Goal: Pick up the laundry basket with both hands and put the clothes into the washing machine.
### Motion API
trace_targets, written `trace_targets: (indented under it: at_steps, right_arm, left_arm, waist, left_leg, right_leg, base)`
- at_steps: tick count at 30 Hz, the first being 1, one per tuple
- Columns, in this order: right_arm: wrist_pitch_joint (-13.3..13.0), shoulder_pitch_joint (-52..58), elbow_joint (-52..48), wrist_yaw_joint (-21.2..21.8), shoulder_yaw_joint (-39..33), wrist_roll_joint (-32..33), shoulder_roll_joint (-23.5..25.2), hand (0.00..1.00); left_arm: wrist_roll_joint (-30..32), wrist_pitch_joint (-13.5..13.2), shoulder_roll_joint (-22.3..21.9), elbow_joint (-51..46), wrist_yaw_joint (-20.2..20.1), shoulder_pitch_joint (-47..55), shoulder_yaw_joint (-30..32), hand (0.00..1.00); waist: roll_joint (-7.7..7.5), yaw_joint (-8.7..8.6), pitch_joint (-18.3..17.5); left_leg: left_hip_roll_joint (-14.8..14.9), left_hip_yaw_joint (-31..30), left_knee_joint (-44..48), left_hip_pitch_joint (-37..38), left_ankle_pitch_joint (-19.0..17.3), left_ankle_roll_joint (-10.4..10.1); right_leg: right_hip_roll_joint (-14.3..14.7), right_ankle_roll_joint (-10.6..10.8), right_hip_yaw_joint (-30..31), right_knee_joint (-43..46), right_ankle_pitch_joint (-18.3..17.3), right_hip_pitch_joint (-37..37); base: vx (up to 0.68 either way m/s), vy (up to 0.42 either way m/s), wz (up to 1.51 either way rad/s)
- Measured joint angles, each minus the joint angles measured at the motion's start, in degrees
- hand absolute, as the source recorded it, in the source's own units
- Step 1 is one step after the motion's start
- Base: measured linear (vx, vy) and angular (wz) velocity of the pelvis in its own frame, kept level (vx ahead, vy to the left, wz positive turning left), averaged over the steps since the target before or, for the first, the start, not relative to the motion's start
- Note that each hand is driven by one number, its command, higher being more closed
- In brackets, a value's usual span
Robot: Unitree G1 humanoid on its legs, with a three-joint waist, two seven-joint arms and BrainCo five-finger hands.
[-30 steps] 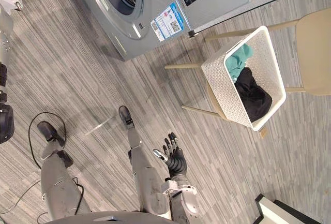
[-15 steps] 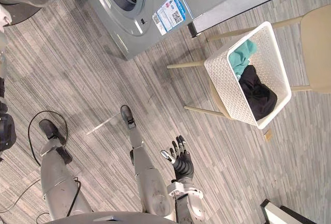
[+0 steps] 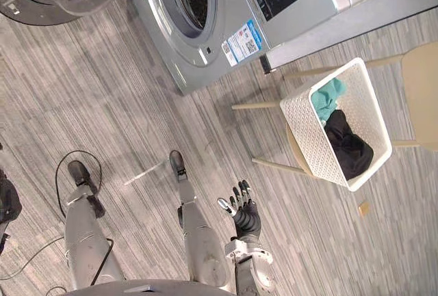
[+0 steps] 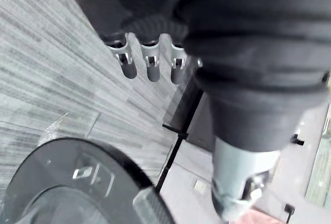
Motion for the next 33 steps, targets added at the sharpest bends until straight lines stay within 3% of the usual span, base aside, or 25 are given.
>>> trace_targets:
  at_steps: [6,11,15,16,19,22,27,33]
  right_arm:
    - [0.05,-0.03,0.96,-0.64,-2.53,-0.16,-2.16,0.0]
    - [0.46,-0.97,6.37,-1.0,-5.02,-1.62,-2.73,0.0]
    - [1.59,-4.88,14.31,-1.82,-8.38,-3.83,-3.78,0.0]
    - [1.65,-6.73,18.25,-2.27,-9.77,-5.72,-3.75,0.0]
    - [2.84,-10.28,28.29,-2.41,-12.08,-8.17,-3.85,0.0]
    - [3.78,-12.69,38.03,-2.73,-14.29,-10.24,-3.73,0.0]
    - [4.48,-15.3,53.65,-3.06,-20.24,-12.73,-3.73,0.0]
    - [6.03,-17.21,63.84,-3.05,-23.17,-15.72,-4.99,0.0]
  left_arm:
    - [0.1,-0.1,-4.07,-0.29,-0.12,9.54,5.02,0.0]
    - [5.44,-0.13,-13.11,-2.34,-1.58,22.09,4.94,0.0]
    - [11.06,-0.27,-23.34,-2.14,-3.97,33.55,-0.92,0.0]
    - [12.94,-0.35,-27.69,-0.74,-5.38,38.31,-4.08,0.0]
    - [16.53,-0.05,-34.83,5.77,-7.97,45.72,-7.88,0.0]
    - [20.6,0.8,-38.42,11.84,-9.97,50.48,-9.35,0.0]
    - [27.29,1.28,-38.61,17.57,-11.64,52.83,-8.06,0.0]
    - [29.45,3.01,-37.09,21.32,-13.56,53.84,-6.79,0.0]
  waist:
    - [1.83,0.84,-1.54]
    - [2.65,1.75,-2.25]
    - [4.44,2.1,-4.39]
    - [5.24,2.25,-5.37]
    - [6.95,2.32,-7.71]
    - [8.05,2.37,-9.91]
    - [9.76,2.4,-13.61]
    - [8.99,1.61,-16.65]
  left_leg:
    - [-4.03,0.44,-6.08,6.46,3.42,0.99]
    - [-8.21,1.62,-10.48,16.09,3.89,1.87]
    - [-12.57,1.48,-13.28,21.88,3.1,2.91]
    - [-14.04,1.53,-14.43,24.23,3.13,3.2]
    - [-16.41,0.71,-17.18,28.91,3.64,3.5]
    - [-17.42,-0.12,-20.04,32.79,4.37,3.38]
    - [-17.95,-1.96,-24.96,37.62,6.22,2.73]
    - [-17.91,-2.98,-25.16,40.31,5.35,2.32]
  right_leg:
    - [-2.73,-0.26,-2.23,0.51,-1.93,4.47]
    - [-5.5,0.41,-3.0,7.32,-8.09,9.39]
    - [-8.73,1.37,-4.04,12.29,-12.65,12.6]
    - [-9.98,1.6,-4.25,13.56,-14.0,14.07]
    - [-11.75,1.38,-5.8,15.82,-16.97,17.51]
    - [-12.42,1.26,-7.34,16.67,-18.9,20.39]
    - [-12.47,0.99,-9.78,15.64,-19.9,24.96]
    - [-12.46,0.4,-10.45,11.94,-19.46,29.69]
  base:
    - [-0.02,0.015,0.29]
    - [0.03,0.016,0.27]
    - [0.04,0.027,0.33]
    - [0.05,0.034,0.27]
    - [0.06,0.016,0.31]
    - [0.04,-0.016,0.3]
    - [0.04,-0.029,0.19]
    - [0.04,-0.017,0.02]
